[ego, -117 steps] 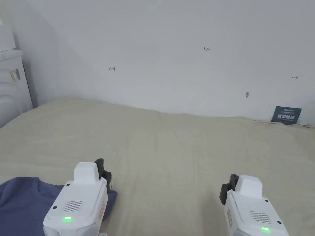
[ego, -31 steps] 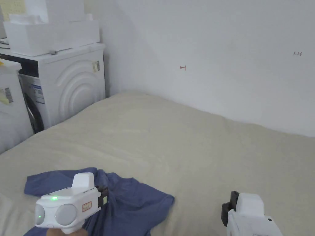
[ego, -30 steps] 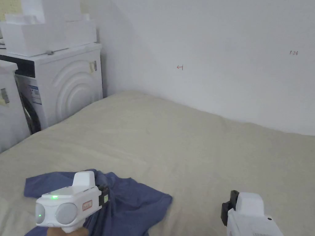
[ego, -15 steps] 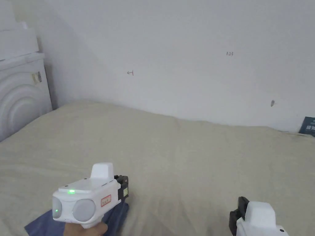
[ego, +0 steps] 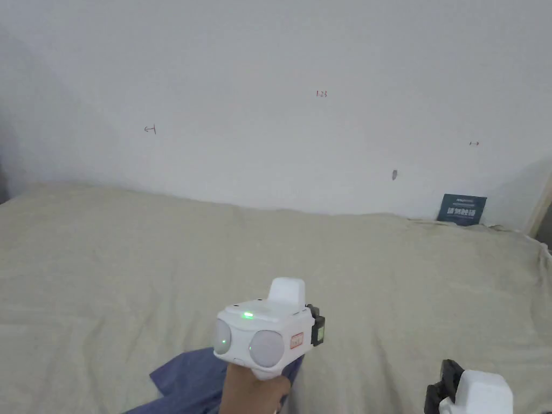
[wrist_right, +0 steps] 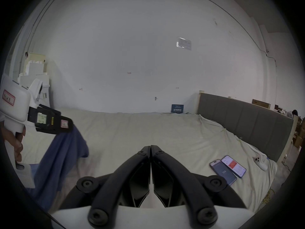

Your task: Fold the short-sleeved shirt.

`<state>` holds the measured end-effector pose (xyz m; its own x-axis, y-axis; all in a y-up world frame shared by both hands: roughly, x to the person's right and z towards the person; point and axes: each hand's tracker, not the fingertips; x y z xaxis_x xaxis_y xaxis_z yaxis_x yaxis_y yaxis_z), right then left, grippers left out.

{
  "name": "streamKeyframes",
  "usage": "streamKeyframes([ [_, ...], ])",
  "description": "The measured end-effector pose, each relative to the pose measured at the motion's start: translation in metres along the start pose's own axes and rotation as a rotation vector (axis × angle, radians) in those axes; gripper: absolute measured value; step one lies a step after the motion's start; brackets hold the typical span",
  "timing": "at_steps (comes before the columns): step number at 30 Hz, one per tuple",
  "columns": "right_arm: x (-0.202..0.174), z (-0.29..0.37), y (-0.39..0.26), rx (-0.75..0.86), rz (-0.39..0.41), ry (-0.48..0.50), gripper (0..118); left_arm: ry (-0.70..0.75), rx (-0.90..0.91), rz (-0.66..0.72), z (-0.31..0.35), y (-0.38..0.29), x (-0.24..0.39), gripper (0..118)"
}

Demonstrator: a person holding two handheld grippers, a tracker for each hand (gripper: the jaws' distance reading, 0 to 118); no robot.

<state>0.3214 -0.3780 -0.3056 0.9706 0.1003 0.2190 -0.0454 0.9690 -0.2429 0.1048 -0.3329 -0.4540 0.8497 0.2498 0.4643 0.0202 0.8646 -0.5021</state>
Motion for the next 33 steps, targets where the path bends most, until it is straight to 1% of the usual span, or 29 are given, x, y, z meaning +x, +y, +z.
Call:
streamKeyframes([
  [4, 0.022, 0.005, -0.003, -0.003, -0.016, -0.046, 1, -0.047, -0.038, -0.024, -0.029, -0.003, 0.042, 0],
  [7, 0.035, 0.008, -0.004, -0.006, -0.025, -0.078, 1, -0.049, -0.086, -0.054, -0.049, -0.013, 0.062, 0],
  [13, 0.053, 0.013, -0.008, -0.020, -0.040, -0.127, 1, -0.023, -0.154, -0.094, -0.071, -0.041, 0.080, 0],
  [16, 0.057, 0.015, -0.012, -0.026, -0.046, -0.137, 1, -0.031, -0.182, -0.078, -0.075, -0.051, 0.078, 2],
  [18, 0.058, 0.015, -0.014, -0.032, -0.042, -0.139, 1, -0.034, -0.180, -0.066, -0.073, -0.056, 0.073, 19],
  [20, 0.056, 0.015, -0.016, -0.037, -0.040, -0.138, 1, -0.037, -0.163, -0.057, -0.070, -0.059, 0.066, 57],
  [21, 0.055, 0.014, -0.016, -0.039, -0.041, -0.135, 1, -0.042, -0.157, -0.054, -0.066, -0.059, 0.061, 74],
  [22, 0.054, 0.014, -0.017, -0.040, -0.040, -0.130, 1, -0.046, -0.143, -0.049, -0.061, -0.059, 0.056, 86],
  [23, 0.051, 0.013, -0.018, -0.041, -0.039, -0.128, 1, -0.046, -0.120, -0.046, -0.055, -0.058, 0.052, 90],
  [27, 0.039, 0.009, -0.016, -0.043, -0.038, -0.106, 1, -0.011, -0.033, -0.072, -0.022, -0.054, 0.028, 90],
  [33, 0.013, 0.003, -0.013, -0.036, -0.035, -0.056, 1, 0.157, 0.100, -0.058, 0.038, -0.052, -0.025, 88],
])
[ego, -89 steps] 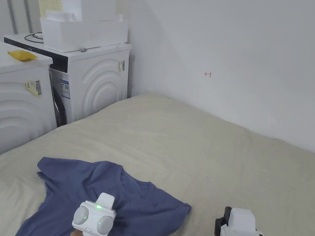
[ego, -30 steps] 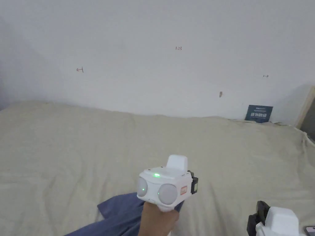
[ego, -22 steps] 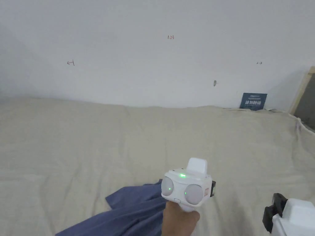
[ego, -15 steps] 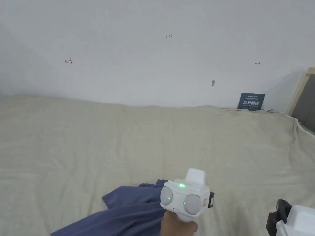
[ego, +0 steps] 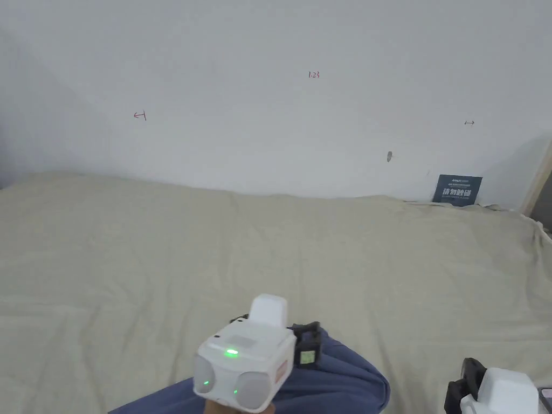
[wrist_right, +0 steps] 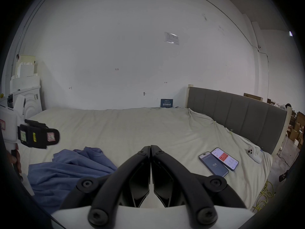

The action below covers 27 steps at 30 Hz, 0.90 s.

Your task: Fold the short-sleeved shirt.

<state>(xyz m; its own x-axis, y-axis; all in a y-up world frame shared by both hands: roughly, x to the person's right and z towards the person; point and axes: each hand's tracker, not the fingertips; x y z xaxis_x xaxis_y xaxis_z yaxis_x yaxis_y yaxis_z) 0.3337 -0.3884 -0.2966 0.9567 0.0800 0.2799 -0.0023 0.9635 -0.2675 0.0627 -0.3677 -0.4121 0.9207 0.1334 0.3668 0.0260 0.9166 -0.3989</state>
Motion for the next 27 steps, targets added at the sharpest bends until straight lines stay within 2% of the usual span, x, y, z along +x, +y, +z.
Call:
streamKeyframes([
  [7, -0.035, -0.004, 0.003, 0.013, 0.011, 0.070, 1, 0.243, 0.107, -0.025, 0.066, -0.013, -0.070, 83],
  [9, -0.045, -0.004, 0.003, 0.013, 0.013, 0.089, 1, 0.300, 0.121, -0.028, 0.082, -0.019, -0.085, 77],
  [11, -0.054, -0.004, 0.003, 0.018, 0.018, 0.105, 1, 0.341, 0.122, -0.024, 0.095, -0.027, -0.099, 62],
  [13, -0.062, -0.004, 0.003, 0.018, 0.022, 0.120, 1, 0.358, 0.112, -0.031, 0.107, -0.034, -0.110, 42],
  [15, -0.069, -0.003, 0.002, 0.019, 0.023, 0.134, 1, 0.376, 0.101, -0.033, 0.116, -0.040, -0.115, 10],
  [16, -0.072, -0.003, 0.002, 0.020, 0.027, 0.140, 1, 0.377, 0.098, -0.038, 0.120, -0.044, -0.118, 1],
  [20, -0.083, -0.001, 0.000, 0.019, 0.037, 0.159, 1, 0.384, 0.076, -0.046, 0.133, -0.058, -0.127, 0],
  [22, -0.087, 0.000, 0.000, 0.015, 0.040, 0.167, 1, 0.378, 0.056, 0.002, 0.135, -0.064, -0.136, 0],
  [25, -0.091, 0.000, -0.003, 0.007, 0.047, 0.174, 1, 0.318, -0.055, 0.104, 0.124, -0.070, -0.158, 0],
  [27, -0.092, 0.000, -0.004, 0.001, 0.049, 0.178, 1, 0.296, -0.125, 0.125, 0.108, -0.075, -0.174, 0],
])
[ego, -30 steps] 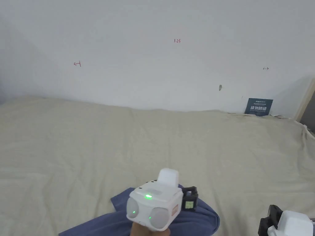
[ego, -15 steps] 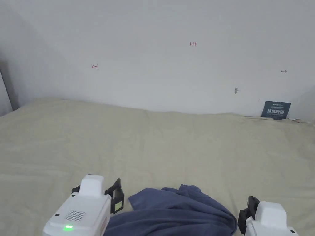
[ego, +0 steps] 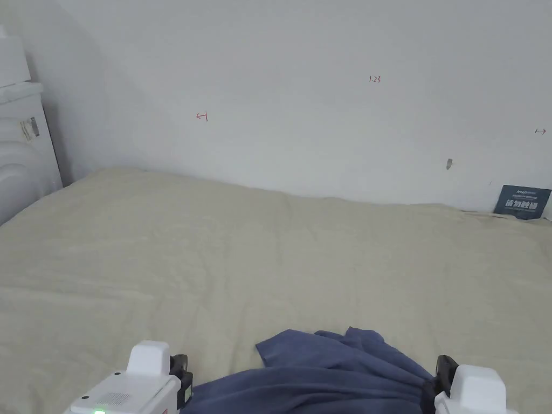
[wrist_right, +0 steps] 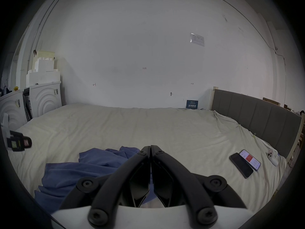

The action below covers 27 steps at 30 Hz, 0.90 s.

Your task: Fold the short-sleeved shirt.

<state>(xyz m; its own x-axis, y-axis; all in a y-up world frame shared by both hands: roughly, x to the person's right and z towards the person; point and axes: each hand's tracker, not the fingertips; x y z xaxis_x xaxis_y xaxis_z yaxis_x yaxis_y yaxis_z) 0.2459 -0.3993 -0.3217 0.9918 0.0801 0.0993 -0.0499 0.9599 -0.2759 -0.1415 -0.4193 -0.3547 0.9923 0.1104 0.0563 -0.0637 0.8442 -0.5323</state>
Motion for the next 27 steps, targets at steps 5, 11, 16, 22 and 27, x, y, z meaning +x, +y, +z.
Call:
streamKeyframes([
  [5, -0.001, 0.000, -0.002, -0.012, 0.005, 0.001, 1, -0.045, -0.134, 0.033, -0.047, -0.004, -0.016, 0],
  [11, 0.000, -0.001, -0.005, -0.026, 0.008, -0.002, 1, -0.017, -0.288, 0.043, -0.091, -0.009, -0.023, 28],
  [16, 0.003, -0.005, -0.011, -0.041, 0.017, -0.007, 1, 0.038, -0.373, -0.002, -0.110, -0.018, -0.019, 72],
  [22, 0.002, -0.005, -0.013, -0.054, 0.020, -0.008, 1, 0.113, -0.383, -0.114, -0.110, -0.021, 0.007, 60],
  [27, -0.002, -0.005, -0.013, -0.051, 0.021, -0.002, 1, 0.085, -0.374, -0.143, -0.108, -0.028, 0.027, 13],
])
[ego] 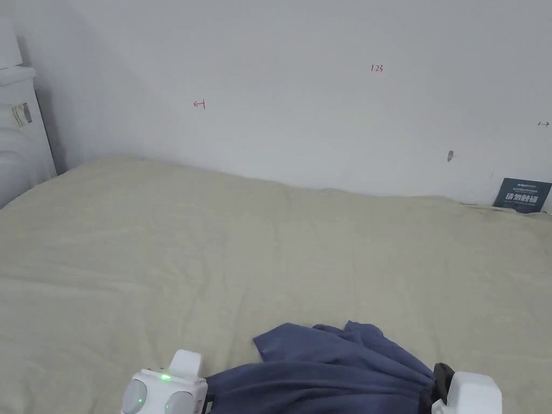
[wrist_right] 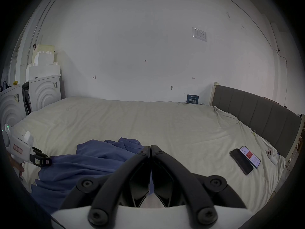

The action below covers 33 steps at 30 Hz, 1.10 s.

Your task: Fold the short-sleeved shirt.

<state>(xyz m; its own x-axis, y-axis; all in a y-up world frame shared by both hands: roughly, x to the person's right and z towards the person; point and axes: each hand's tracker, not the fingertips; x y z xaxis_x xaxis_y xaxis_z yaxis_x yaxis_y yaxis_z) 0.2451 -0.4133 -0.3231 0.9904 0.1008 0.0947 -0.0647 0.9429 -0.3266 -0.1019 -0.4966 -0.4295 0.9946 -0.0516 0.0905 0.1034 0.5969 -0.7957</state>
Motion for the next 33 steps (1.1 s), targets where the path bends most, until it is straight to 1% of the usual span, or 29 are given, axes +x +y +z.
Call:
streamKeyframes([
  [1, -0.001, 0.000, 0.000, -0.001, 0.001, 0.002, 1, -0.002, -0.001, -0.011, 0.001, 0.000, 0.001, 5],
  [3, -0.002, 0.000, 0.001, 0.001, 0.007, 0.006, 1, -0.022, 0.003, 0.016, 0.002, 0.000, -0.006, 3],
  [5, -0.002, 0.000, 0.002, 0.003, 0.008, 0.007, 1, -0.080, 0.008, 0.103, 0.004, 0.001, -0.020, 0],
  [8, 0.000, -0.002, 0.004, 0.004, 0.009, 0.007, 1, -0.122, 0.047, 0.153, 0.015, 0.000, -0.034, 0],
  [12, 0.004, -0.010, 0.008, 0.002, 0.013, 0.006, 1, -0.159, 0.148, 0.137, 0.044, 0.000, -0.043, 0],
  [18, 0.011, -0.042, 0.022, -0.032, 0.024, 0.014, 1, -0.202, 0.253, 0.166, 0.091, 0.005, -0.053, 0],
  [22, 0.016, -0.087, 0.033, -0.123, 0.029, 0.063, 1, -0.209, 0.273, 0.161, 0.105, 0.002, -0.055, 0],
  [24, 0.016, -0.113, 0.037, -0.198, 0.036, 0.096, 3, -0.212, 0.266, 0.183, 0.106, -0.001, -0.057, 0],
  [26, 0.016, -0.140, 0.040, -0.254, 0.023, 0.119, 10, -0.217, 0.265, 0.193, 0.105, -0.006, -0.057, 0],
  [27, 0.014, -0.152, 0.041, -0.275, 0.020, 0.119, 18, -0.212, 0.260, 0.197, 0.103, -0.008, -0.056, 0],
  [28, 0.011, -0.165, 0.042, -0.296, 0.021, 0.118, 38, -0.210, 0.254, 0.198, 0.101, -0.010, -0.056, 0],
  [29, 0.009, -0.176, 0.043, -0.334, 0.030, 0.129, 51, -0.210, 0.250, 0.198, 0.099, -0.012, -0.055, 0],
  [30, 0.008, -0.191, 0.042, -0.375, 0.033, 0.141, 59, -0.209, 0.242, 0.205, 0.097, -0.015, -0.055, 0],
  [31, 0.005, -0.202, 0.041, -0.409, 0.033, 0.148, 62, -0.214, 0.232, 0.215, 0.095, -0.016, -0.055, 0],
  [33, -0.001, -0.220, 0.039, -0.448, 0.033, 0.176, 62, -0.214, 0.227, 0.216, 0.092, -0.019, -0.054, 0],
])
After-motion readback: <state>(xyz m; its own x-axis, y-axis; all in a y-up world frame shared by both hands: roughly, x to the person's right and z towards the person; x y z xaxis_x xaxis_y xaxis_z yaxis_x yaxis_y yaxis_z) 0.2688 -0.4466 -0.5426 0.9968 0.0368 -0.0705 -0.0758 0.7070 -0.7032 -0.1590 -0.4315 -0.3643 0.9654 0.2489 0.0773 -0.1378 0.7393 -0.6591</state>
